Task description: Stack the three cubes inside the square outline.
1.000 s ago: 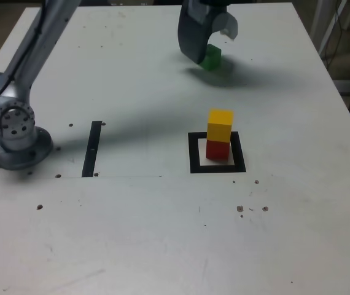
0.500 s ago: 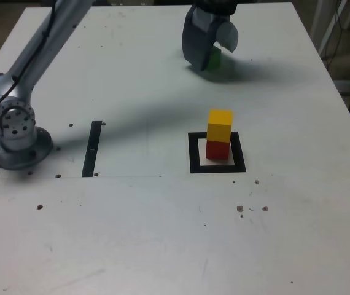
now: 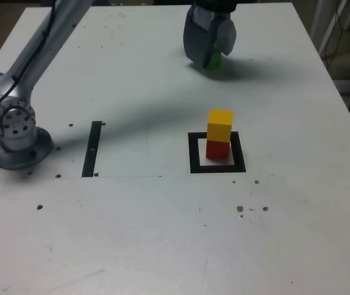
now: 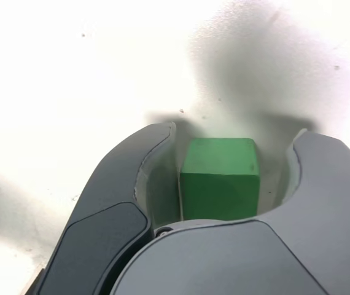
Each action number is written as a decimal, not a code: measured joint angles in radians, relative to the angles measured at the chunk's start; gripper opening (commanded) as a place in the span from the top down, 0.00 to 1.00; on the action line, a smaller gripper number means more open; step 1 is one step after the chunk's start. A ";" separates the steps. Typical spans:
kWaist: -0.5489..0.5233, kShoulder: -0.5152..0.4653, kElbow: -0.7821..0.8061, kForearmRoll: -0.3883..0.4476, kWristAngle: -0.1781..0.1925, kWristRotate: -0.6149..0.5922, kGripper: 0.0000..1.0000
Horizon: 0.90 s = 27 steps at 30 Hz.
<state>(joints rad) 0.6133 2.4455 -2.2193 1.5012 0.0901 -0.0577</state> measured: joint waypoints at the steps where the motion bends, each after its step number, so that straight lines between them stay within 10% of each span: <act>1: 0.000 0.000 0.000 -0.003 0.000 0.000 0.44; 27: 0.000 -0.018 0.035 0.010 0.026 0.006 0.68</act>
<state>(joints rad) 0.6132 2.4277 -2.1844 1.5115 0.1160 -0.0516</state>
